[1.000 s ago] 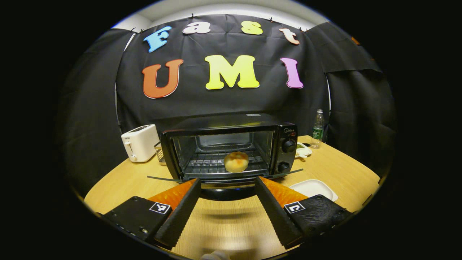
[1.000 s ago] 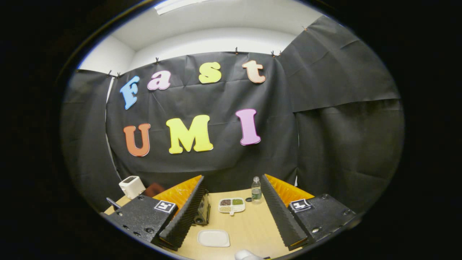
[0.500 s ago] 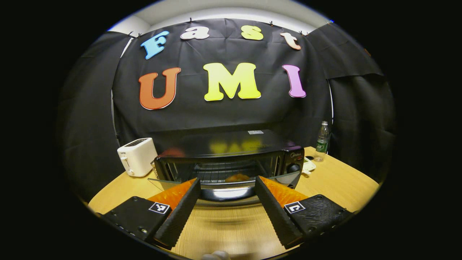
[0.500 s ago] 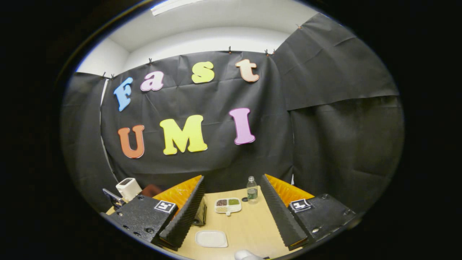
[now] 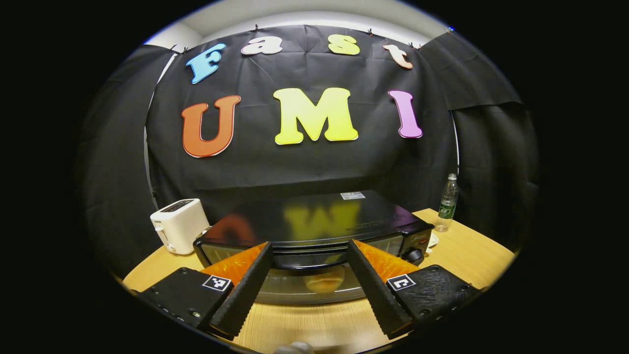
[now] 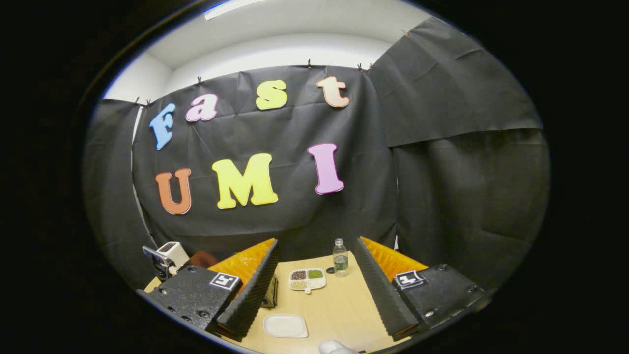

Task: Open the electric oven with the left hand, put the food in, and close the electric oven.

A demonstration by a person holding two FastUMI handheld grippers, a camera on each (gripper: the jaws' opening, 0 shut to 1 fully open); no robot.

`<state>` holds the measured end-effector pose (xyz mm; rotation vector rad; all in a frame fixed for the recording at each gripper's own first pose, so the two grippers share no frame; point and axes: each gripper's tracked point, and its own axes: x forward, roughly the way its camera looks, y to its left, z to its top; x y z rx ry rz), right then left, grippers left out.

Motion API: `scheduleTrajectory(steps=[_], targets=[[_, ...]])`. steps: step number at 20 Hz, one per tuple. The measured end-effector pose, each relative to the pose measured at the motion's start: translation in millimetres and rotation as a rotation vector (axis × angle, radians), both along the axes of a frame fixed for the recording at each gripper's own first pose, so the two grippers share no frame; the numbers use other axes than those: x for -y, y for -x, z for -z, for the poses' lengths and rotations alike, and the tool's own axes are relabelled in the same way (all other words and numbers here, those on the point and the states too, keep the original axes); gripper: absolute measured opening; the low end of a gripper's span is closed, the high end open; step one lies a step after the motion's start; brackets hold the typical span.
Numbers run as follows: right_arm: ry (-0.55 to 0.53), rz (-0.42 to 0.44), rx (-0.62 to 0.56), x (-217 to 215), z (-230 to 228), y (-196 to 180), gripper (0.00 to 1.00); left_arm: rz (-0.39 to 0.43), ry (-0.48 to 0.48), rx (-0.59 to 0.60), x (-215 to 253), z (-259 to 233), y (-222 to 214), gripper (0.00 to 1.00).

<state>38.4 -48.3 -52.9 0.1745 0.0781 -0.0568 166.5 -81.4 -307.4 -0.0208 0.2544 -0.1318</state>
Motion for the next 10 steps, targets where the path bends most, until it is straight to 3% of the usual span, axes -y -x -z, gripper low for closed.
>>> scheduleTrajectory(steps=[3, 4, 7, 8, 10], targets=[[-0.001, -0.003, -0.004, 0.2, 0.6, -3.6, 0.97, -0.003, 0.0, 0.005, 1.3, 0.6, -6.7, 0.91], [-0.006, -0.003, -0.006, 0.6, 2.2, -4.9, 0.97, -0.005, 0.001, 0.004, 1.7, 1.5, -8.0, 0.99], [-0.004, -0.004, -0.006, 1.3, 2.6, -8.1, 0.97, -0.006, 0.007, 0.012, 0.9, -2.8, -5.5, 0.91], [0.0, -0.001, -0.005, 2.5, 1.0, -8.9, 0.97, -0.007, 0.003, 0.023, -1.6, -7.7, -4.2, 0.99], [0.013, -0.004, 0.012, 1.9, -4.0, -8.5, 0.97, -0.011, 0.0, 0.049, -4.3, -20.4, 2.3, 0.97]])
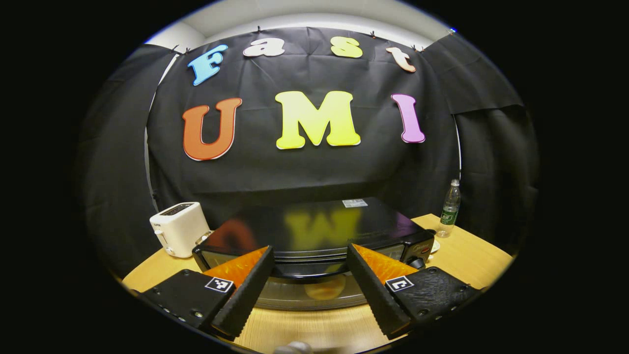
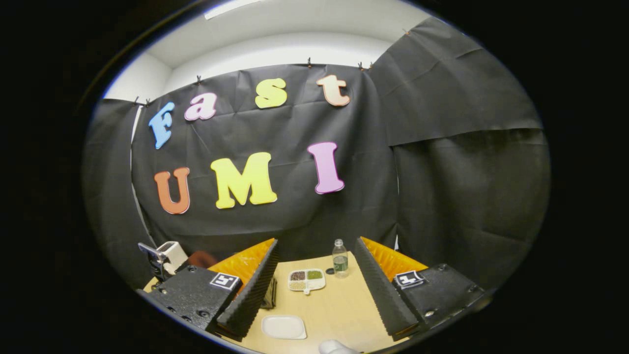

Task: Open the electric oven with the left hand, put the food in, and close the electric oven.

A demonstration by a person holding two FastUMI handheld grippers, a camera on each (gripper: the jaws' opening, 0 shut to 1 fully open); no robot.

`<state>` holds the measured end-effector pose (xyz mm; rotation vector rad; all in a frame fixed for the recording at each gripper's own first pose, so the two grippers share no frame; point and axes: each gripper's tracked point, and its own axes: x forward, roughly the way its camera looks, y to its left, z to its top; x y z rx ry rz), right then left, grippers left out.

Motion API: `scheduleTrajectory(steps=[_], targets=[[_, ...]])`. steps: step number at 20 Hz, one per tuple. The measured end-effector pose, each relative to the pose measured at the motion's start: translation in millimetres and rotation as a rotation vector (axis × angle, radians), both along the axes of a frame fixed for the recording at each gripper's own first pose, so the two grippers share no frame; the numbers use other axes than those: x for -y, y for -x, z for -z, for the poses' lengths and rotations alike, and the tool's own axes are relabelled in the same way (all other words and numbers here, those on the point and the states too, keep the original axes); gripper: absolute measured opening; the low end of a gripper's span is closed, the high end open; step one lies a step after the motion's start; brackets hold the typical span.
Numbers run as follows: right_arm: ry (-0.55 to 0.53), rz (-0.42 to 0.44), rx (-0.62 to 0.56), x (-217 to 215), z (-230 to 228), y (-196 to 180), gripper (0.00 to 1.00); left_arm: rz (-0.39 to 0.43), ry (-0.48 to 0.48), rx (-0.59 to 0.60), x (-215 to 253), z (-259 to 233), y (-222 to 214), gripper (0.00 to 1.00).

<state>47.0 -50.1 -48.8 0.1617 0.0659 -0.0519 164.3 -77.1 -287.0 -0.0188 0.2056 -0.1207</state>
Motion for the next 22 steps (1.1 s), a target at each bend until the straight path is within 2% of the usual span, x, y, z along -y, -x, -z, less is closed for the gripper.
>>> scheduleTrajectory(steps=[1, 2, 3, 4, 7, 11, 16, 17, 18, 19, 21, 22], targets=[[0.007, -0.005, 0.007, -2.2, -1.7, -1.1, 0.97, 0.003, 0.0, 0.017, -1.9, -8.7, 3.5, 0.96], [0.011, -0.01, 0.017, -5.0, -4.4, -0.3, 0.97, -0.002, -0.007, 0.027, -4.4, -18.1, 9.0, 0.88], [0.015, -0.02, 0.026, -9.4, -8.4, -0.3, 0.97, -0.004, -0.004, 0.035, -8.4, -28.3, 16.9, 0.88], [0.022, -0.023, 0.035, -12.9, -11.6, 0.7, 0.97, -0.013, 0.003, 0.05, -13.7, -41.8, 25.2, 0.96], [0.058, -0.044, 0.057, -26.2, -21.2, 5.6, 0.97, -0.05, 0.035, 0.054, -33.8, -79.8, 53.7, 0.96], [0.076, -0.067, 0.055, -41.8, -24.8, 12.0, 0.97, -0.09, 0.006, 0.118, -68.1, -148.1, 91.0, 0.96], [0.075, -0.072, 0.053, -48.9, -27.2, 23.3, 0.97, -0.147, 0.098, 0.169, -89.5, -221.6, 141.6, 0.96], [0.078, -0.069, 0.055, -48.6, -29.5, 25.7, 0.97, -0.156, 0.095, 0.18, -94.4, -231.6, 149.7, 0.92], [0.079, -0.073, 0.058, -50.4, -29.8, 29.8, 0.97, -0.159, 0.082, 0.197, -96.2, -238.6, 154.9, 0.96], [0.081, -0.074, 0.055, -51.8, -29.6, 32.6, 0.97, -0.156, 0.08, 0.195, -96.8, -242.6, 162.7, 0.86], [0.09, -0.07, 0.054, -49.9, -31.8, 36.6, 0.97, -0.144, 0.101, 0.187, -95.3, -251.4, 167.5, 1.0], [0.091, -0.071, 0.058, -50.5, -33.0, 40.0, 0.97, -0.144, 0.098, 0.196, -94.5, -255.4, 171.3, 1.0]])
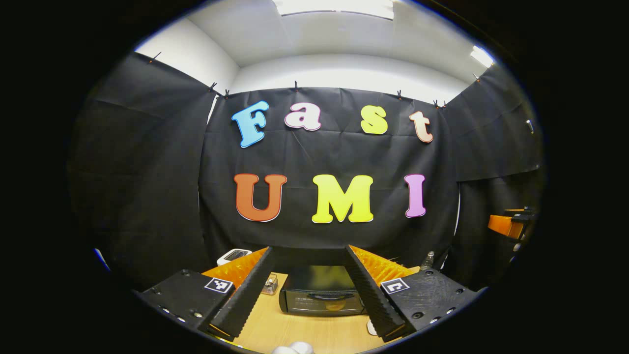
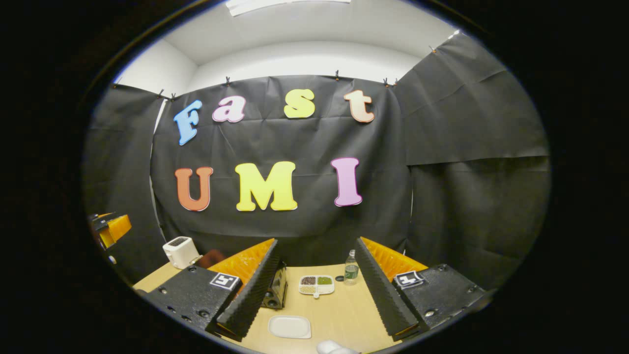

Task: Open the electric oven with the left hand, put the food in, and close the electric oven.

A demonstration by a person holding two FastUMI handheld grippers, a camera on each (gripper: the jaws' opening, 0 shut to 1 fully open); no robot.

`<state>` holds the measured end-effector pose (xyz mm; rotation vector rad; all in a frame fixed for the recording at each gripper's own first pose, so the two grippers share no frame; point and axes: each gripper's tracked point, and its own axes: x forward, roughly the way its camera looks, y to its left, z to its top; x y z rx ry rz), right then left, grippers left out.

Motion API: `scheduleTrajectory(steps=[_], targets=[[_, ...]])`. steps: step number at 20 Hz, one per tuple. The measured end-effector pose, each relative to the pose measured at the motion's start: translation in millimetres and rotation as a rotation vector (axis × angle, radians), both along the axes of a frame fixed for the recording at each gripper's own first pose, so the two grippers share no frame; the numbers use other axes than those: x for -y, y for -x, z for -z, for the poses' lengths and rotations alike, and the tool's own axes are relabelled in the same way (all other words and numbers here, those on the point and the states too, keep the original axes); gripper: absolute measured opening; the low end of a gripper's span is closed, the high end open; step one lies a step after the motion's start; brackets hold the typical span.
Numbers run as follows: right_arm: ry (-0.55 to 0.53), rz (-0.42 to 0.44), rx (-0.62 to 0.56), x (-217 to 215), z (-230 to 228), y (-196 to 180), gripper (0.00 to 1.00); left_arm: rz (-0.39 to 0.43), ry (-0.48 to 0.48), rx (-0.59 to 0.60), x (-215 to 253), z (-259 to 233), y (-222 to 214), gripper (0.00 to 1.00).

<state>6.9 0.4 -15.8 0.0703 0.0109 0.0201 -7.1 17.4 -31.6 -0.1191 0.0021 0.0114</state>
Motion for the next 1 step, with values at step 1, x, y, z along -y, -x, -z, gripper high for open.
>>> scheduleTrajectory(steps=[1], targets=[[-0.009, -0.003, 0.01, -1.5, -2.8, 2.4, 0.97, 0.0, -0.014, 0.007, -1.8, -4.0, 2.3, 1.0]])
